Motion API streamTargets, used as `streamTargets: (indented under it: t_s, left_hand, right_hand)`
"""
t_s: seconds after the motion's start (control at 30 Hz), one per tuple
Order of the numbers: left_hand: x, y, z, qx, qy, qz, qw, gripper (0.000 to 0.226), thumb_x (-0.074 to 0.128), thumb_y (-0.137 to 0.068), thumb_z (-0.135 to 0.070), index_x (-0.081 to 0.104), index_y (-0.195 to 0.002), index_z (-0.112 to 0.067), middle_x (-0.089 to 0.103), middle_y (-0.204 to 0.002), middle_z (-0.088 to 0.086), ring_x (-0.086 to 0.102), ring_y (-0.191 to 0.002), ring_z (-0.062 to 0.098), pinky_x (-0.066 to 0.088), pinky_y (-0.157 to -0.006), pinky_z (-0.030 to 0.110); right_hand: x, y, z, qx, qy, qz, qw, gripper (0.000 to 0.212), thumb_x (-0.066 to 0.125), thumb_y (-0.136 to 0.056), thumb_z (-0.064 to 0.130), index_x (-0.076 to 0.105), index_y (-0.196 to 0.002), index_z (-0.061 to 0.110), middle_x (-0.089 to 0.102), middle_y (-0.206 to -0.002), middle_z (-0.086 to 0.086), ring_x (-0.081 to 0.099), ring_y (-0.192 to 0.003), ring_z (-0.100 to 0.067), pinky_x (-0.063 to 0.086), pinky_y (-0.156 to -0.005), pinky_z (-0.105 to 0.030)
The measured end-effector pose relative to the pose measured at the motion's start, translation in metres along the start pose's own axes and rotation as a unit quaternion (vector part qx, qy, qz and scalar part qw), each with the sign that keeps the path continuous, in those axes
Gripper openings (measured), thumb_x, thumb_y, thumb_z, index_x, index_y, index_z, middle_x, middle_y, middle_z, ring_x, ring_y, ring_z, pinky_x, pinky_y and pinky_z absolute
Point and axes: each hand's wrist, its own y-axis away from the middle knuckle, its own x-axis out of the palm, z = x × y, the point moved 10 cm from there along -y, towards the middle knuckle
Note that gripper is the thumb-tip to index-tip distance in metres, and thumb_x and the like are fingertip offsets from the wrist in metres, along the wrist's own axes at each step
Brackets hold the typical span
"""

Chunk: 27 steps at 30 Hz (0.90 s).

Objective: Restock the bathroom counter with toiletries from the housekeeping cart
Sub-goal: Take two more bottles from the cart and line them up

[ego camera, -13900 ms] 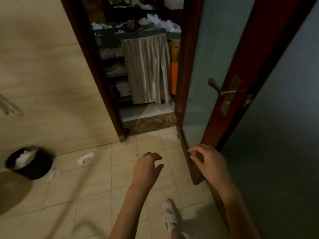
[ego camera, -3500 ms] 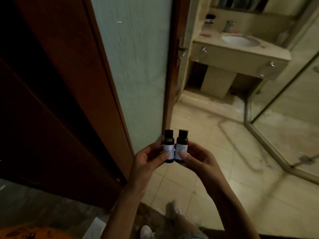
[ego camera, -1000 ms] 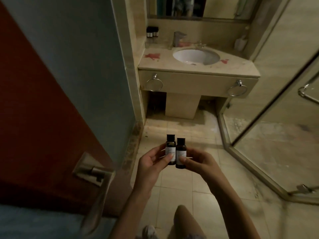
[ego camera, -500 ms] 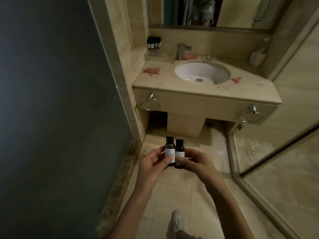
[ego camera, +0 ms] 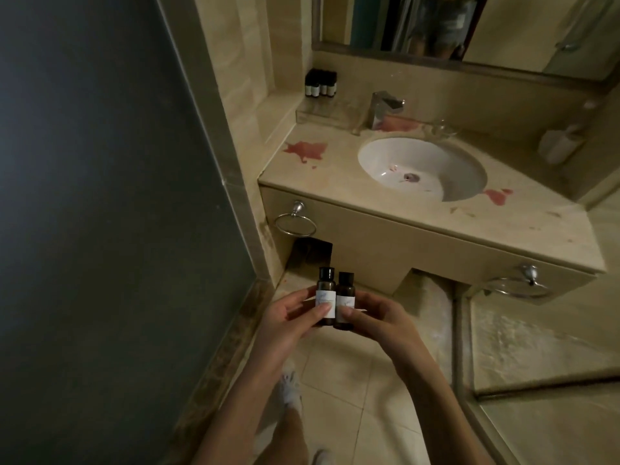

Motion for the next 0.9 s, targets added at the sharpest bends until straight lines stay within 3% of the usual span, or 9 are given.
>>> streamTargets:
  t_s: [0.2,0.3,0.37,0.5,0.57,0.67,0.77,0.9]
  left_hand:
    - [-0.022,-0.093,-0.028,0.006,0.014,-0.008,1.0,0.033,0.075,-0.078,-0.015,0.066,-0.108,-0.025,0.074,-0.099,-0.003,0.07,-0.094,0.011,0.057,-0.08,0.026]
    - [-0.036,-0.144,-0.06,0.022,0.031,-0.001,0.999,0.028,0.073,-0.08,-0.01,0.067,-0.104,-0.022,0.075,-0.097,0.0,0.071,-0.093,0.014,0.057,-0.08,0.027]
    - [-0.047,-0.18,-0.086,0.038,0.032,-0.002,0.999,0.026,0.071,-0.081,-0.008,0.068,-0.105,-0.018,0.075,-0.096,0.001,0.071,-0.091,0.014,0.057,-0.076,0.023]
    - [-0.064,-0.247,-0.129,0.072,-0.015,-0.001,0.997,0.027,0.072,-0.082,-0.018,0.069,-0.109,-0.022,0.075,-0.096,-0.004,0.07,-0.094,0.013,0.056,-0.083,0.026]
    - [-0.065,-0.272,-0.143,0.087,-0.029,0.012,0.996,0.027,0.07,-0.085,-0.019,0.068,-0.112,-0.02,0.074,-0.096,-0.008,0.07,-0.093,0.01,0.056,-0.08,0.024]
    - [-0.063,-0.307,-0.145,0.066,-0.006,0.026,0.997,0.041,0.071,-0.084,-0.021,0.063,-0.123,-0.014,0.073,-0.108,0.001,0.069,-0.101,0.017,0.056,-0.089,0.038]
    - [-0.058,-0.342,-0.146,0.045,-0.004,0.036,0.998,0.051,0.078,-0.077,-0.033,0.063,-0.124,-0.02,0.072,-0.111,-0.001,0.067,-0.105,0.018,0.053,-0.094,0.043]
    - [-0.054,-0.401,-0.169,0.049,-0.018,0.032,0.998,0.039,0.074,-0.082,-0.021,0.065,-0.12,-0.02,0.074,-0.101,-0.006,0.07,-0.095,0.009,0.056,-0.081,0.026]
  right_hand:
    - [0.006,-0.099,0.024,0.0,0.009,0.009,1.0,0.025,0.066,-0.087,0.007,0.068,-0.112,0.006,0.073,-0.098,-0.016,0.072,-0.082,-0.016,0.053,-0.068,-0.016]
    - [0.012,-0.156,0.051,-0.012,0.022,0.001,1.0,0.026,0.068,-0.086,0.009,0.068,-0.113,0.007,0.074,-0.098,-0.012,0.072,-0.087,-0.02,0.054,-0.071,-0.019]
    - [0.019,-0.196,0.072,-0.016,0.026,0.002,1.0,0.026,0.069,-0.086,0.01,0.068,-0.111,0.009,0.074,-0.098,-0.01,0.071,-0.091,-0.022,0.057,-0.076,-0.024]
    - [0.027,-0.27,0.105,-0.039,0.053,-0.003,0.998,0.026,0.072,-0.084,0.013,0.069,-0.109,0.017,0.074,-0.1,-0.008,0.069,-0.096,-0.025,0.055,-0.09,-0.04]
    - [0.027,-0.298,0.114,-0.046,0.041,-0.007,0.998,0.026,0.07,-0.085,0.012,0.068,-0.111,0.015,0.074,-0.099,-0.008,0.07,-0.094,-0.025,0.057,-0.086,-0.035]
    - [0.02,-0.328,0.122,-0.04,0.008,-0.016,0.999,0.028,0.069,-0.085,0.006,0.066,-0.112,0.008,0.074,-0.097,-0.009,0.072,-0.089,-0.024,0.057,-0.076,-0.027]
    - [0.011,-0.36,0.125,-0.034,-0.015,-0.031,0.999,0.027,0.068,-0.084,0.003,0.067,-0.111,0.005,0.074,-0.097,-0.011,0.072,-0.086,-0.025,0.056,-0.071,-0.024]
    - [0.001,-0.415,0.137,-0.032,-0.023,-0.039,0.998,0.026,0.07,-0.083,0.006,0.069,-0.109,0.007,0.074,-0.094,-0.013,0.072,-0.085,-0.027,0.055,-0.07,-0.022]
